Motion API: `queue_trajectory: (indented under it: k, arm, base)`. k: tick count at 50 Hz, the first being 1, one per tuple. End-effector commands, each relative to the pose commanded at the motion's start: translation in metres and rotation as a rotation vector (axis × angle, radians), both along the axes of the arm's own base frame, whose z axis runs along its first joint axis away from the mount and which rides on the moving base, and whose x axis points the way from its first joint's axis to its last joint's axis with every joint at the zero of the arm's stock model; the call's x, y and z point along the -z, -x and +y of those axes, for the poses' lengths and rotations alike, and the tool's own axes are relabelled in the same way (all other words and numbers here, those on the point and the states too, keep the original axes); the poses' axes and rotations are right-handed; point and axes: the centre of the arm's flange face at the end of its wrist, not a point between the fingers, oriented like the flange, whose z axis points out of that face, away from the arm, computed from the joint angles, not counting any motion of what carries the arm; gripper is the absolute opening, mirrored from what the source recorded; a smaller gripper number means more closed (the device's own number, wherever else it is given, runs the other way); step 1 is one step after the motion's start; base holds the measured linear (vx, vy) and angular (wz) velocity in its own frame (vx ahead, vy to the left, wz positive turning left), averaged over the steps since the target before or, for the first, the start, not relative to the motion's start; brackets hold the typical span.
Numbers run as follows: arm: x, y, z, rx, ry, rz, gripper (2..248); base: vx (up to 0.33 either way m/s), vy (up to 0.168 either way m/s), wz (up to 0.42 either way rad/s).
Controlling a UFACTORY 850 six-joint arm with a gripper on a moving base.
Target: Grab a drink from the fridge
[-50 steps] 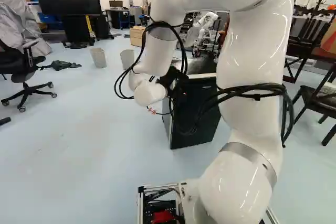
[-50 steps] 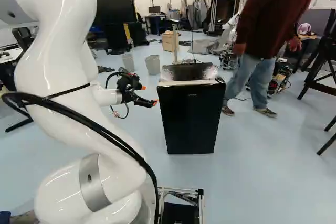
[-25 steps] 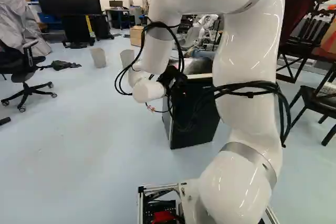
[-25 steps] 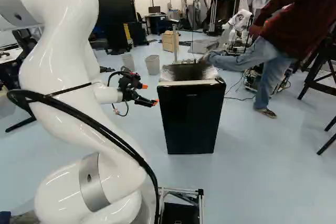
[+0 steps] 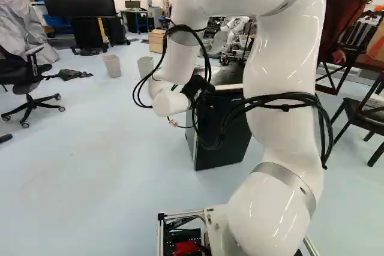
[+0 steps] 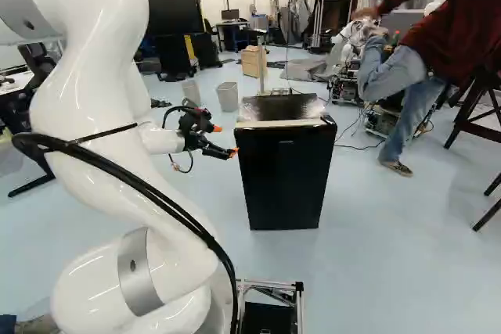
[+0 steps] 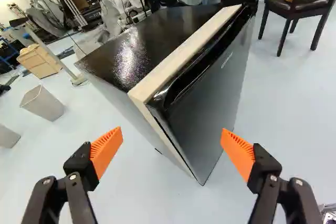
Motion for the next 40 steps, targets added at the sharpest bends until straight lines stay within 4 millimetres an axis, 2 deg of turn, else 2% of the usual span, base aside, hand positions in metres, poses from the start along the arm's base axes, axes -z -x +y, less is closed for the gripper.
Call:
queue_trajectory:
  k: [19, 40]
  arm:
    - [0.001, -0.004, -0.007, 0.018, 0.001, 0.001, 247]
    - [0.026, -0.017, -0.01, 0.039, 0.023, 0.039, 247]
  base:
    - [0.0, 0.0, 0.0]
    - [0.0, 0.0, 0.0]
